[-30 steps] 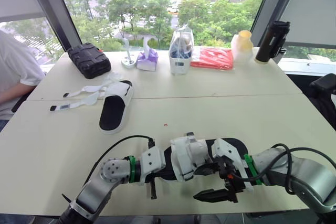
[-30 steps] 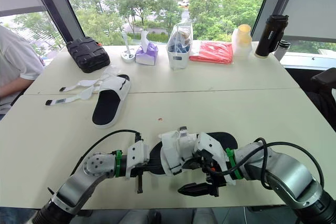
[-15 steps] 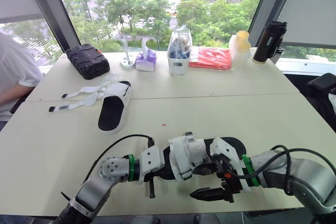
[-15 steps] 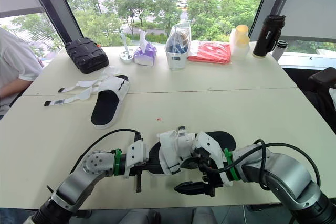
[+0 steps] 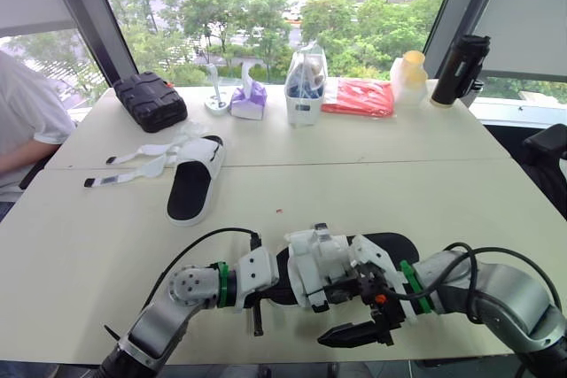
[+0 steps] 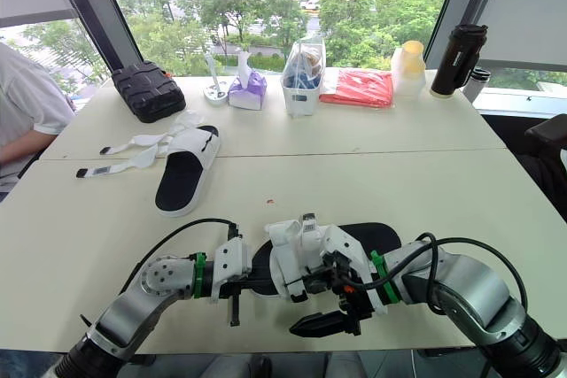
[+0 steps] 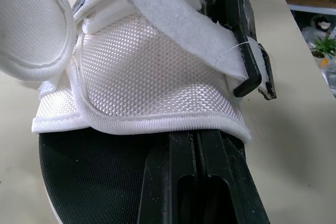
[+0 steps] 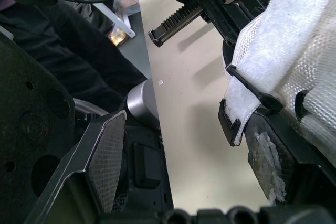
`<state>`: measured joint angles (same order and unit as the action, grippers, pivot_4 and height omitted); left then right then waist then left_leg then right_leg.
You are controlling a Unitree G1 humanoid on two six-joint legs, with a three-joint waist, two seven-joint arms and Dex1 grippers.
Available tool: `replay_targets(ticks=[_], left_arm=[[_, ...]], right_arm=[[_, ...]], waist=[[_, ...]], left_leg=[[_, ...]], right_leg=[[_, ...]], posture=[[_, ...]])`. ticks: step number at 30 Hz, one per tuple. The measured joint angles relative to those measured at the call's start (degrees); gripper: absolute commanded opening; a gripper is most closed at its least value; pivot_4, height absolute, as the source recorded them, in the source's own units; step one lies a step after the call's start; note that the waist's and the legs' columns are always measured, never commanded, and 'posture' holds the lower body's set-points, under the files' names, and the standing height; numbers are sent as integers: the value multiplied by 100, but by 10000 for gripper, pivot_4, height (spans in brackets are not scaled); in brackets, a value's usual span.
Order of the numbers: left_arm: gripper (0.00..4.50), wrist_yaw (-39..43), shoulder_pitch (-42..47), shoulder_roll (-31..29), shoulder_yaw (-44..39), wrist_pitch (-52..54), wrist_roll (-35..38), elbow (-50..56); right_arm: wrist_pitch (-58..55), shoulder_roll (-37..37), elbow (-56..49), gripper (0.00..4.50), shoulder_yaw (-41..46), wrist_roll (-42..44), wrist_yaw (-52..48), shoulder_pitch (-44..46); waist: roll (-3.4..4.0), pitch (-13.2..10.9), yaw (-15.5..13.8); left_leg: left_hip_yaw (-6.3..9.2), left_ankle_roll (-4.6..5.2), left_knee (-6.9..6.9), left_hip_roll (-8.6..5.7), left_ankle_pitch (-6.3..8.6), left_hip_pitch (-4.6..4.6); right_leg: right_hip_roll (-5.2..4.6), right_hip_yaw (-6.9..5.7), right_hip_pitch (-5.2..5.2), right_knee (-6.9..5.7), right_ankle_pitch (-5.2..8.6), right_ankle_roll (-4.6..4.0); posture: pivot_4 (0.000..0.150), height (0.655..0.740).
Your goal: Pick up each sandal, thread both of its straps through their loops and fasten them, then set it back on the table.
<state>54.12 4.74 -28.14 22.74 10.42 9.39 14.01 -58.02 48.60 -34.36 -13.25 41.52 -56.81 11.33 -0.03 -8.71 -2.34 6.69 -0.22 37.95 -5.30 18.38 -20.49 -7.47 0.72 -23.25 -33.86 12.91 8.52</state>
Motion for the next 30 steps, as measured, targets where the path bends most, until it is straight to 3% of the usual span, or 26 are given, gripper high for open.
replay_targets(ticks=[2, 4, 6, 10, 11, 21, 30], left_arm=[[0, -9, -2, -1, 0, 0, 0, 0], [0, -15, -3, -1, 0, 0, 0, 0], [0, -15, -3, -1, 0, 0, 0, 0], [0, -12, -12, 8, 5, 0, 0, 16], [0, -12, -13, 8, 5, 0, 0, 19], [0, -27, -45, 16, 18, 0, 0, 58], [0, -74, -186, 4, 67, 33, 1, 224]], right_arm=[[-104, -60, 40, 36576, -12, 5, 76, 64], [-202, -116, 71, 31103, -24, 20, 133, 106], [-294, -197, 119, 23342, -89, -11, 256, 149], [-400, -294, 242, 2654, -190, -64, 417, 258], [-421, -286, 246, 185, -202, -69, 422, 260], [-186, 16, 192, 185, -344, -215, 155, 247], [745, 814, 103, 185, -1233, -753, -1192, 4]], waist=[[0, 0, 2], [0, 0, 2], [1, 0, 3], [1, 0, -4], [0, -1, -2], [0, -1, -8], [1, 0, -5]], left_leg=[[0, 0, 0, 0, 0, 1], [1, 0, 0, 0, 0, 2], [0, 0, 0, 0, 0, 1], [1, 0, -1, -3, 1, -3], [1, 1, -2, -3, 1, -2], [2, 4, -4, -5, 4, -6], [2, 21, -9, -14, 37, -3]], right_leg=[[0, 0, 0, 0, 3, 5], [0, 0, 0, 0, 11, 17], [0, 0, 0, 0, 11, 18], [-3, 0, -6, 1, 1, 1], [-3, 0, -6, 3, 1, 1], [-5, -3, -5, 12, 8, 18], [-14, -8, -6, 55, 0, 33]], posture=[[1500, 7400], [1500, 7400], [1500, 7400], [1500, 7400], [1500, 7400], [1500, 7400], [1500, 7400]])
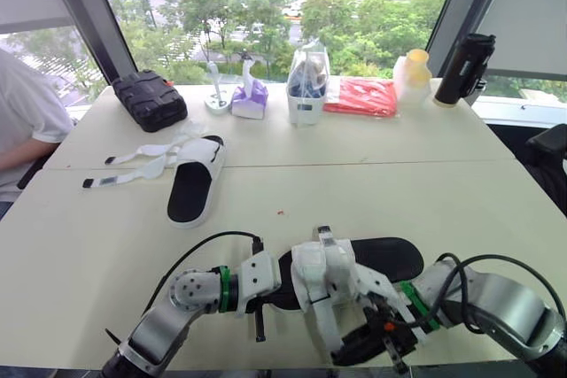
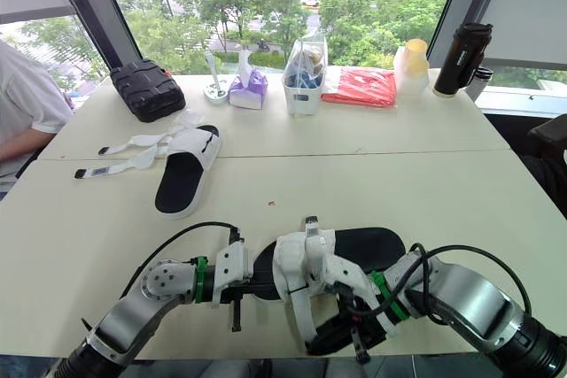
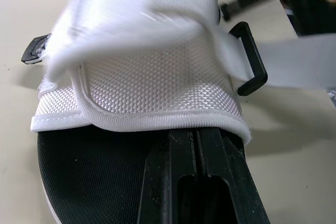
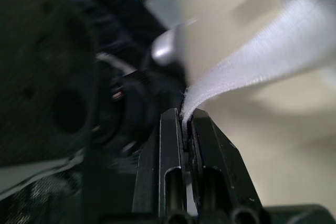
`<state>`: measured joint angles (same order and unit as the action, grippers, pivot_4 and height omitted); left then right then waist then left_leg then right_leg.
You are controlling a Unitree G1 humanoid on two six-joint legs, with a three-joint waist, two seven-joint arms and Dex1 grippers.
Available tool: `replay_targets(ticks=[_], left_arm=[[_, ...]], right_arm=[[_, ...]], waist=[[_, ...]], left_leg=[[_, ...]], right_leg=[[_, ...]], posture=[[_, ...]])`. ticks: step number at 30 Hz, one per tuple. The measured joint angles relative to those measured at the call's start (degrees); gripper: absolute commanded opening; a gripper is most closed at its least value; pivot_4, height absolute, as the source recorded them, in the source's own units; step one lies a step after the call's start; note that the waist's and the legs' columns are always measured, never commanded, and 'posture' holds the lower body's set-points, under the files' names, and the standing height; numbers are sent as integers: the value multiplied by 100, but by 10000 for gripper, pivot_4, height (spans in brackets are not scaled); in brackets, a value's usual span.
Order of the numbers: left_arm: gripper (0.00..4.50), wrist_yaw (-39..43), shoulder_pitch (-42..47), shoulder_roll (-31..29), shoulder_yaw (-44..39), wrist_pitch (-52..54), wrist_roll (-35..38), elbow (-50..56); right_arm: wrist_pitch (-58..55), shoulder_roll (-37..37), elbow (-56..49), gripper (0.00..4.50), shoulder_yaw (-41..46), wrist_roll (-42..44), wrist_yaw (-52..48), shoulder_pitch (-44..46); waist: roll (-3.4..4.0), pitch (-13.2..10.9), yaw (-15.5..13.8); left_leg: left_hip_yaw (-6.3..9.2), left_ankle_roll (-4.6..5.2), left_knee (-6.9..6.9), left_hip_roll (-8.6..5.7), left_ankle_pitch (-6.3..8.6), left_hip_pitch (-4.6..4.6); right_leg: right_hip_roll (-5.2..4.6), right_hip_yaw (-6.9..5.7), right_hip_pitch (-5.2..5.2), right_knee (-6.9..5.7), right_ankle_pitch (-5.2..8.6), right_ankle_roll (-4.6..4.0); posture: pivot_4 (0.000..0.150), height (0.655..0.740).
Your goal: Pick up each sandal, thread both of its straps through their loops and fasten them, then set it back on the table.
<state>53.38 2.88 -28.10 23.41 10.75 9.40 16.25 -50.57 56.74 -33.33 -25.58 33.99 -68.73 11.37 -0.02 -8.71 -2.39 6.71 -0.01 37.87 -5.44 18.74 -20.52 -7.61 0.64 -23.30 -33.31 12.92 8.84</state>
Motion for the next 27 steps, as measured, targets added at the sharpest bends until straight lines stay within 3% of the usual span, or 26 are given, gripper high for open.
replay_targets(ticks=[12, 18, 27], left_arm=[[0, -129, -562, -206, 50, 273, 35, 702], [0, -129, -545, -222, 56, 278, 42, 712], [0, -56, -297, -221, 187, 189, 35, 519]], right_arm=[[615, 262, -13, 185, -319, -444, -718, -186], [566, 500, -497, 185, 363, -41, -820, -104], [345, 653, -644, 185, 1225, 623, -940, 767]], waist=[[2, 1, -2], [2, 1, -6], [3, 1, -60]], left_leg=[[-1, -27, -1, 2, 41, -8], [-2, -27, 0, 2, 42, -26], [-2, 3, 13, -1, 58, -21]], right_leg=[[3, 1, -3, 20, 31, -17], [2, 1, -2, 20, 31, -17], [-2, -5, -1, 18, 30, -17]], posture=[[1500, 7400], [1500, 7400], [1500, 7400]])
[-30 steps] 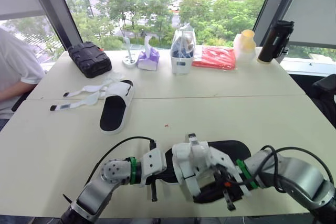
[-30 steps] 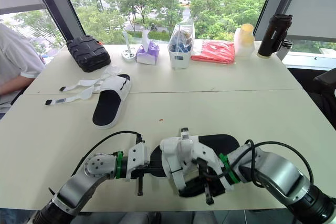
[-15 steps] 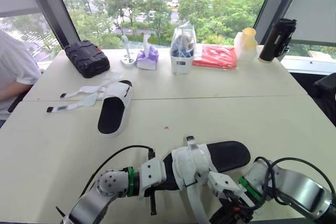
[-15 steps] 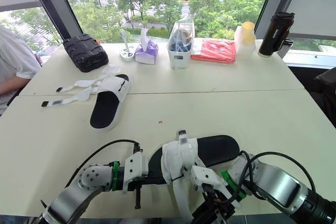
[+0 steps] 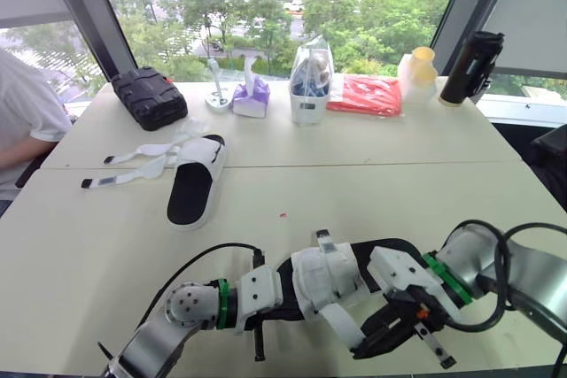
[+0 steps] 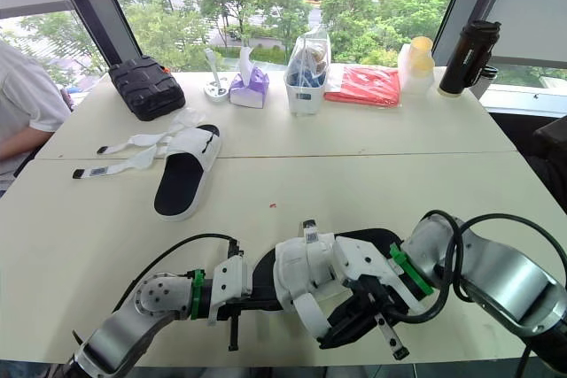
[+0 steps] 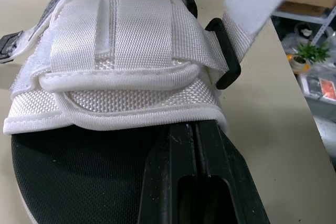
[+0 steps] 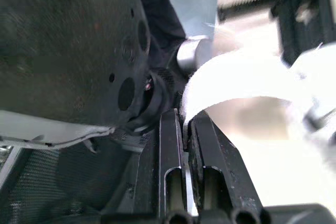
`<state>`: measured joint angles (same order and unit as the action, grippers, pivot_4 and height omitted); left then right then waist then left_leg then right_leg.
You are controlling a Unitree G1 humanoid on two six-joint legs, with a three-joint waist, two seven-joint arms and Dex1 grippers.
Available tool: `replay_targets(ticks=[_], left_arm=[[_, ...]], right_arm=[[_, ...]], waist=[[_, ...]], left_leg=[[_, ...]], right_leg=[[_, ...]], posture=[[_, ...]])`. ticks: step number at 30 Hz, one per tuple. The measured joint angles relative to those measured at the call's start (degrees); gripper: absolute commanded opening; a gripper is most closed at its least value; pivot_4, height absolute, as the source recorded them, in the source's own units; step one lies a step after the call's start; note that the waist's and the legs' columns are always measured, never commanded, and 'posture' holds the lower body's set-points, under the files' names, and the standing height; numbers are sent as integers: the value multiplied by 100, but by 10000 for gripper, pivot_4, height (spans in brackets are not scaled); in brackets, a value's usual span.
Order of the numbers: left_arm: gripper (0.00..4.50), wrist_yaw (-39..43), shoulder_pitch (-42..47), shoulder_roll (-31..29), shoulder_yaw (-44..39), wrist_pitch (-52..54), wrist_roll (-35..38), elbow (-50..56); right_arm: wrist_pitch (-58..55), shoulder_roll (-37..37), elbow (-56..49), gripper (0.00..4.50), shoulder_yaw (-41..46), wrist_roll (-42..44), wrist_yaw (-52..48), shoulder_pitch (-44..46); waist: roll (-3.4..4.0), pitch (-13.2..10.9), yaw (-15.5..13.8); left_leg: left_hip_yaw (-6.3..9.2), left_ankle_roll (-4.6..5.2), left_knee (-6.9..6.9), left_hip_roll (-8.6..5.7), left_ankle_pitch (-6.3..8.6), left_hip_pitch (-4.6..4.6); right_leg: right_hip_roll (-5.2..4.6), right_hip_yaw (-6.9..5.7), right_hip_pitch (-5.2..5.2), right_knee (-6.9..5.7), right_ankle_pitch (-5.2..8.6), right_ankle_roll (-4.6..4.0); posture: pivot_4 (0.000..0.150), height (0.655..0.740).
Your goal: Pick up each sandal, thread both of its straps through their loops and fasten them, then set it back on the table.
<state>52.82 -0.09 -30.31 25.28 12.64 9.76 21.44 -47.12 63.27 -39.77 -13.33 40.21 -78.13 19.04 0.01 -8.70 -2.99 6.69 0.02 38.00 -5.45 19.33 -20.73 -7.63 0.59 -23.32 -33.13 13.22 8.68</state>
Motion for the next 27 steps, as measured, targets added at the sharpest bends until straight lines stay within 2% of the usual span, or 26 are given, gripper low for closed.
replay_targets(ticks=[7, 11, 16, 27], left_arm=[[0, 84, 192, 16, 92, -100, -2, -178], [0, 149, 273, 20, 104, -173, -2, -274], [0, 173, 320, 23, 103, -207, -4, -340], [0, 159, 432, 29, 101, -240, -30, -454]], right_arm=[[-442, -915, 748, 185, -296, 95, 293, 1066], [-461, -1256, 1213, 185, -625, -190, 400, 1418], [5, -1582, 1779, 185, -992, -800, 432, 1492], [546, -2065, 2676, 185, -1136, -1389, 448, 1608]], waist=[[-1, -1, -85], [-1, 0, -80], [1, 1, -75], [1, 3, -66]], left_leg=[[1, -1, 2, -1, -1, 12], [1, -5, 5, -5, -4, 15], [1, -3, 5, -6, -3, 27], [6, -26, 11, -6, -23, 37]], right_leg=[[0, 0, -1, -9, -2, -3], [-2, 2, 0, -11, -4, -6], [-1, 3, 4, -23, -6, -7], [3, 4, 11, -35, -14, -19]], posture=[[1500, 7400], [1500, 7400], [1500, 7400], [1500, 7400]])
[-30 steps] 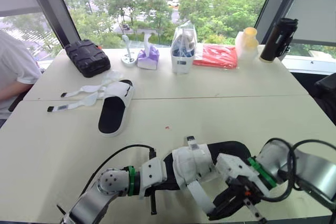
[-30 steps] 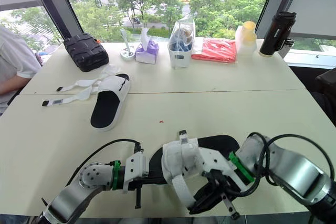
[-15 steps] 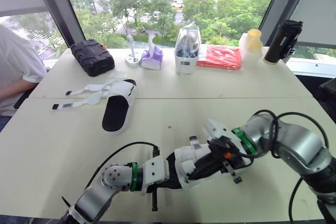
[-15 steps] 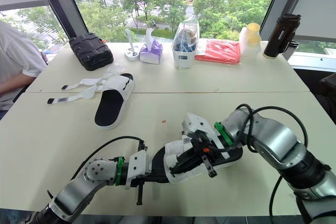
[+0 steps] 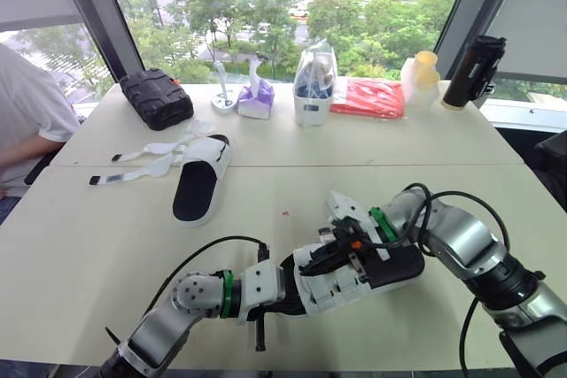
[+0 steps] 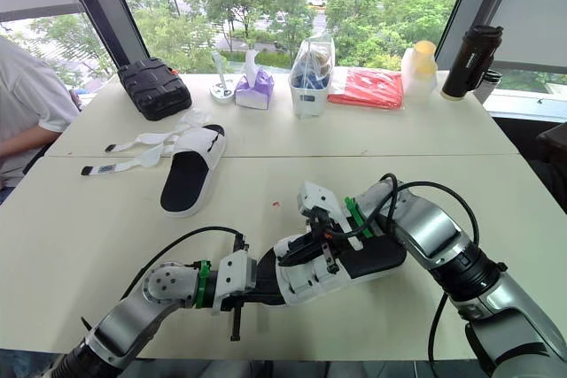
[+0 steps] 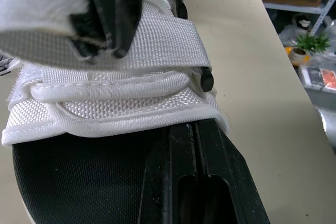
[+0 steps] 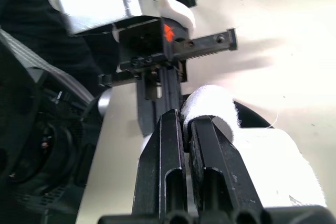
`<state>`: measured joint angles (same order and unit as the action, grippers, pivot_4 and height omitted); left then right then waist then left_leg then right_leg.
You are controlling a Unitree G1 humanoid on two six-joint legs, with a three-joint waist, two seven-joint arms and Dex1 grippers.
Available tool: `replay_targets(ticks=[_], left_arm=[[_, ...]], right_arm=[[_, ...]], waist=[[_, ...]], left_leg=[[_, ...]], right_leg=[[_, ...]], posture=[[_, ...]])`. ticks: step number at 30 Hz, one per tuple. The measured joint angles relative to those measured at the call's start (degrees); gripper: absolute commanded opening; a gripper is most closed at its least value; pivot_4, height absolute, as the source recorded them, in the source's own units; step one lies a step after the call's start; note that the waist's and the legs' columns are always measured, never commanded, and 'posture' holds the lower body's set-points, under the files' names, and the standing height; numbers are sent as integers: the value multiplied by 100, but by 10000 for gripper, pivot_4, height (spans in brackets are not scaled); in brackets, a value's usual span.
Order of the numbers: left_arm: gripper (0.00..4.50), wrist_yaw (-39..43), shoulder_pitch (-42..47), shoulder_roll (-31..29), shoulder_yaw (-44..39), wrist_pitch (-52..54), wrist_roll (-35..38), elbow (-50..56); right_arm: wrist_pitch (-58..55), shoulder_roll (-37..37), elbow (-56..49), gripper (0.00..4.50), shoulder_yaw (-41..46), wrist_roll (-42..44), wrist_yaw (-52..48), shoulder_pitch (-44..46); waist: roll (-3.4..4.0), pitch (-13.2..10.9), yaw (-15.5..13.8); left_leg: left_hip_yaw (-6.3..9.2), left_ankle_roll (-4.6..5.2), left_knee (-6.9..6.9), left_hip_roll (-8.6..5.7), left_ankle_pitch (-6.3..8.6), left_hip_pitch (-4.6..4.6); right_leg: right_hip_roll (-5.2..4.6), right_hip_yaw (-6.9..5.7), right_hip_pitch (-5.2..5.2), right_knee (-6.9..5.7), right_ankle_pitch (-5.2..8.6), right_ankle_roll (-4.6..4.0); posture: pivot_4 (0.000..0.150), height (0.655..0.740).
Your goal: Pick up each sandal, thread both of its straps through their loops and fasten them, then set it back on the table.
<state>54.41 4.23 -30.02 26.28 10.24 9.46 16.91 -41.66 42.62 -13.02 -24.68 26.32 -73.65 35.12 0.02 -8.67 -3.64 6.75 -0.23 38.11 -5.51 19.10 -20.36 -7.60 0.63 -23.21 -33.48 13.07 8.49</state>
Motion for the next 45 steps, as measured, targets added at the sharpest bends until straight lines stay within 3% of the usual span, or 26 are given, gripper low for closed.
replay_targets(ticks=[2, 5, 12, 19, 32, 35, 42, 45], left_arm=[[0, -31, 6, 0, -2, -1, -8, -13], [0, -57, 32, 0, -7, -8, -9, -50], [0, -21, 49, 12, -3, -58, -11, -74], [0, -5, 55, 11, -3, -58, -11, -76], [0, -2, 59, 10, -8, -59, -11, -80], [0, -3, 60, 11, -9, -62, -11, -83], [0, -4, 55, 17, -8, -83, -11, -91], [0, -6, 50, 22, -8, -87, -11, -93]], right_arm=[[52, -36, 48, 185, 0, -50, 0, 0], [139, -138, 171, 9223, 16, -155, 73, 6], [325, -451, 781, 43540, 121, -587, 533, 152], [919, -1006, 1572, 43540, 55, -1185, 901, 364], [-380, -769, 1532, 43540, 53, -754, -218, 641], [-395, -777, 1532, 35656, 41, -754, -261, 644], [-385, -780, 1542, 839, 24, -765, -293, 783], [-378, -782, 1542, 329, 24, -754, -348, 830]], waist=[[-1, 1, 3], [-1, 2, 9], [1, 3, -1], [1, 2, 1], [2, 2, 5], [2, 2, 5], [2, 2, 4], [2, 2, 3]], left_leg=[[1, -4, 0, 2, -7, 3], [1, -7, 0, 3, -19, 10], [4, -8, 0, 0, -26, 1], [4, -10, 0, -2, -26, -1], [6, -4, 0, -3, -23, -1], [6, -4, 0, -3, -23, -2], [6, -4, 0, -3, -23, -2], [6, -5, 0, -3, -23, -2]], right_leg=[[2, 0, 3, -1, -4, -2], [4, 1, 8, -6, -7, -1], [4, 0, -2, -10, -11, 1], [3, 1, -3, -8, -12, -2], [2, 1, -3, -8, -12, -4], [2, 1, -4, -8, -12, -4], [2, 1, -5, -8, -12, -4], [2, 1, -4, -8, -12, -4]], posture=[[1500, 7400], [1500, 7400], [1500, 7400], [1500, 7400], [1500, 7400], [1500, 7400], [1500, 7400], [1500, 7400]])
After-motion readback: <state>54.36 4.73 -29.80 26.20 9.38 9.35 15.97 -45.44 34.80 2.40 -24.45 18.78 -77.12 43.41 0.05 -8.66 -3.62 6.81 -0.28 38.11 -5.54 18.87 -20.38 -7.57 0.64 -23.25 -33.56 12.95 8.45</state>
